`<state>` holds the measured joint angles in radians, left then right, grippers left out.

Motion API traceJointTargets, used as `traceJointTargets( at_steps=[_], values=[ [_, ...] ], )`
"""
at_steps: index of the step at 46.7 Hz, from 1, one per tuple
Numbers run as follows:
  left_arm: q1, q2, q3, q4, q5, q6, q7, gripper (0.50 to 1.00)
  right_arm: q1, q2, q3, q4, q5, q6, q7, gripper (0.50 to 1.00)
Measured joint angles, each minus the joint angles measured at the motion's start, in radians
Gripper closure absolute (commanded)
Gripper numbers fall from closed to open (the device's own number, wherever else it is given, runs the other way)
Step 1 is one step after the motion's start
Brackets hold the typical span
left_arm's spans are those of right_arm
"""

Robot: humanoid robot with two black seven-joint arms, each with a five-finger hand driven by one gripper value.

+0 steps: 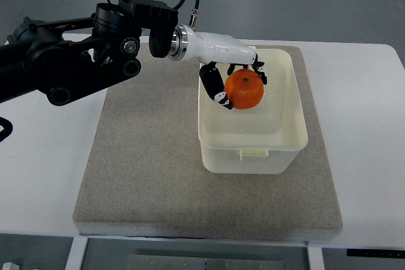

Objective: Put orange in box with left hand

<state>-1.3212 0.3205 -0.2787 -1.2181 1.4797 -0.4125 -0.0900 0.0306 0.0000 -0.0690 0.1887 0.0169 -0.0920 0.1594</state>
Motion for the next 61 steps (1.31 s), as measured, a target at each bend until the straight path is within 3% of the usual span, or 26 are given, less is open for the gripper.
traceJointTargets(
  at_steps=[6, 10, 13, 17, 23, 29, 32, 49, 61],
  values=[
    [0.017, -0.018, 0.001, 0.022, 0.006, 0.0, 0.0, 1.0, 0.0, 0.0, 0.0, 0.0, 0.0, 0.0, 0.0, 0.568],
    [0.023, -0.023, 0.001, 0.028, 0.009, 0.0, 0.0, 0.969, 0.0, 0.0, 0.0, 0.0, 0.0, 0.0, 0.0, 0.568],
    [0.025, -0.024, 0.001, 0.035, 0.013, 0.0, 0.0, 0.847, 0.0, 0.0, 0.0, 0.0, 0.0, 0.0, 0.0, 0.568],
    [0.031, -0.025, 0.002, 0.038, 0.014, 0.0, 0.001, 0.787, 0.0, 0.0, 0.0, 0.0, 0.0, 0.0, 0.0, 0.568],
    [0.034, -0.025, 0.003, 0.039, 0.014, 0.0, 0.001, 0.63, 0.0, 0.0, 0.0, 0.0, 0.0, 0.0, 0.0, 0.568],
    [0.032, -0.025, 0.002, 0.039, 0.013, 0.0, 0.001, 0.534, 0.0, 0.0, 0.0, 0.0, 0.0, -0.001, 0.0, 0.568],
    [0.031, -0.024, 0.0, 0.039, 0.012, 0.006, 0.001, 0.51, 0.0, 0.0, 0.0, 0.0, 0.0, -0.001, 0.0, 0.568],
    [0.014, 0.011, -0.032, 0.032, -0.031, 0.013, 0.0, 0.508, 0.0, 0.0, 0.0, 0.0, 0.0, 0.0, 0.0, 0.568],
    [0.006, 0.104, -0.122, 0.059, -0.35, 0.047, -0.001, 0.508, 0.0, 0.0, 0.0, 0.0, 0.0, 0.0, 0.0, 0.568]
  ],
)
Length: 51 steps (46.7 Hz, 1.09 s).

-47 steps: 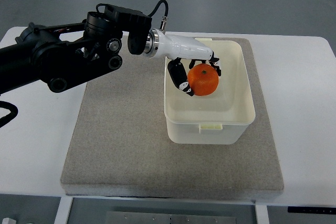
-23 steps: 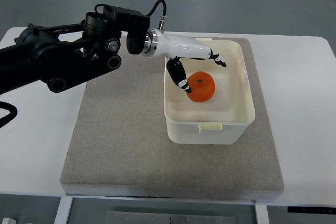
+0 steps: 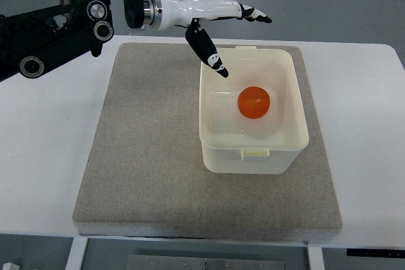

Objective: Put orange in box with left hand

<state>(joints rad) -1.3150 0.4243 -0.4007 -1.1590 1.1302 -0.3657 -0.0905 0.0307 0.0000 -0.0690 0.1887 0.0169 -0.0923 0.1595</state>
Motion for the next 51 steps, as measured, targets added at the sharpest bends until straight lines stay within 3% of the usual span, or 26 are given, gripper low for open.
traceJointTargets(
  at_steps=[7, 26, 37, 51],
  values=[
    [0.012, 0.023, -0.001, 0.068, -0.165, 0.049, 0.0, 0.508, 0.0, 0.0, 0.0, 0.0, 0.0, 0.0, 0.0, 0.568],
    [0.135, 0.042, -0.005, 0.285, -0.362, 0.055, -0.004, 0.508, 0.0, 0.0, 0.0, 0.0, 0.0, 0.0, 0.0, 0.568],
    [0.19, 0.031, -0.006, 0.415, -0.702, 0.054, -0.005, 0.508, 0.0, 0.0, 0.0, 0.0, 0.0, 0.0, 0.0, 0.568],
    [0.243, 0.028, -0.026, 0.455, -0.879, 0.039, -0.003, 0.508, 0.0, 0.0, 0.0, 0.0, 0.0, 0.0, 0.0, 0.568]
  ],
)
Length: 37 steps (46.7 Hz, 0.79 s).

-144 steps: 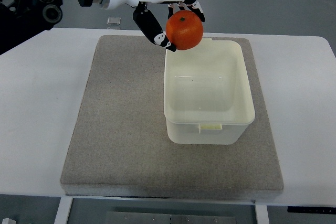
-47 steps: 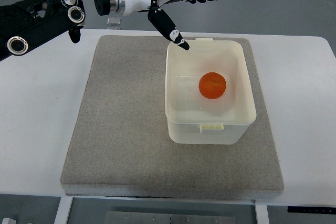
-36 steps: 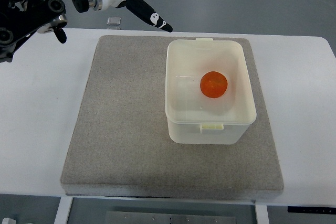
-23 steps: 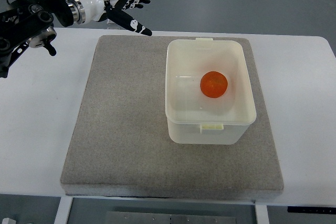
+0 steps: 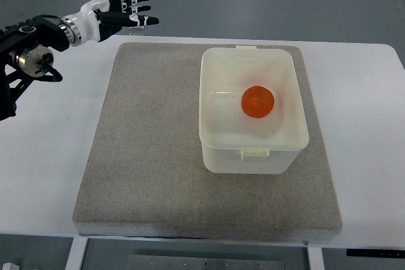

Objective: Put orange in box with left hand

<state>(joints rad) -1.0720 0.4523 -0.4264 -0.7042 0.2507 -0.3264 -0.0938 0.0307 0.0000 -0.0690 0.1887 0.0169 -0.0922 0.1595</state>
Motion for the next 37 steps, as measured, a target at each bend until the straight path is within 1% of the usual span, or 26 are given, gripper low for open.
traceJointTargets(
  at_steps=[5, 11, 20, 23, 31, 37],
  values=[
    [0.019, 0.004, -0.022, 0.0, -0.08, -0.013, 0.0, 0.508, 0.0, 0.0, 0.0, 0.0, 0.0, 0.0, 0.0, 0.568],
    [0.039, 0.01, -0.046, 0.004, -0.19, -0.058, 0.002, 0.508, 0.0, 0.0, 0.0, 0.0, 0.0, 0.0, 0.0, 0.568],
    [0.048, 0.011, -0.056, 0.055, -0.306, -0.123, 0.009, 0.506, 0.0, 0.0, 0.0, 0.0, 0.0, 0.0, 0.0, 0.568],
    [0.057, 0.01, -0.056, 0.076, -0.351, -0.151, 0.027, 0.508, 0.0, 0.0, 0.0, 0.0, 0.0, 0.0, 0.0, 0.568],
    [0.066, 0.004, -0.056, 0.152, -0.455, -0.222, 0.122, 0.506, 0.0, 0.0, 0.0, 0.0, 0.0, 0.0, 0.0, 0.568],
    [0.066, 0.001, -0.056, 0.199, -0.508, -0.269, 0.144, 0.506, 0.0, 0.0, 0.0, 0.0, 0.0, 0.0, 0.0, 0.568]
  ],
)
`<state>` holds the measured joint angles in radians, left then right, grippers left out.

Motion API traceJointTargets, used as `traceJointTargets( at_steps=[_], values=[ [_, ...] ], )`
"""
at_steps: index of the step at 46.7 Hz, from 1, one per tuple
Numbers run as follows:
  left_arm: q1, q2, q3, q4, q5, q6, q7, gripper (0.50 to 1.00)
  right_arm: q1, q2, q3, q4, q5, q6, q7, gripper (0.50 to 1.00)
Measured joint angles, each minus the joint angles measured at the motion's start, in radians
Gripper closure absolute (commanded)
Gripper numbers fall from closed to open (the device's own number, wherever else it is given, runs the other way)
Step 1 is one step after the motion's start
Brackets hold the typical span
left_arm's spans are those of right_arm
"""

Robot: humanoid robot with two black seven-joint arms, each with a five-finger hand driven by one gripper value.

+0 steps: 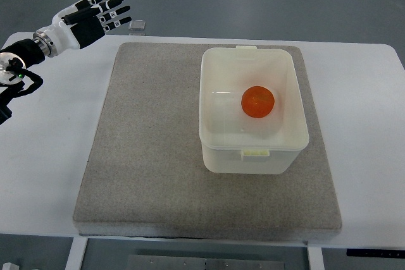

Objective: Put orange in box with left hand

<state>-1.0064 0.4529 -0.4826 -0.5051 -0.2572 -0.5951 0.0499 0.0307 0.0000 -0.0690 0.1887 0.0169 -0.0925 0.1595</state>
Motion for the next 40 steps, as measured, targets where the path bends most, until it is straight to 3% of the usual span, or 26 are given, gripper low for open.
traceJointTargets(
  at_steps=[40],
  values=[
    [0.0, -0.01, 0.001, 0.033, -0.065, -0.016, 0.004, 0.508, 0.0, 0.0, 0.002, 0.002, -0.001, 0.004, 0.005, 0.568]
  ],
)
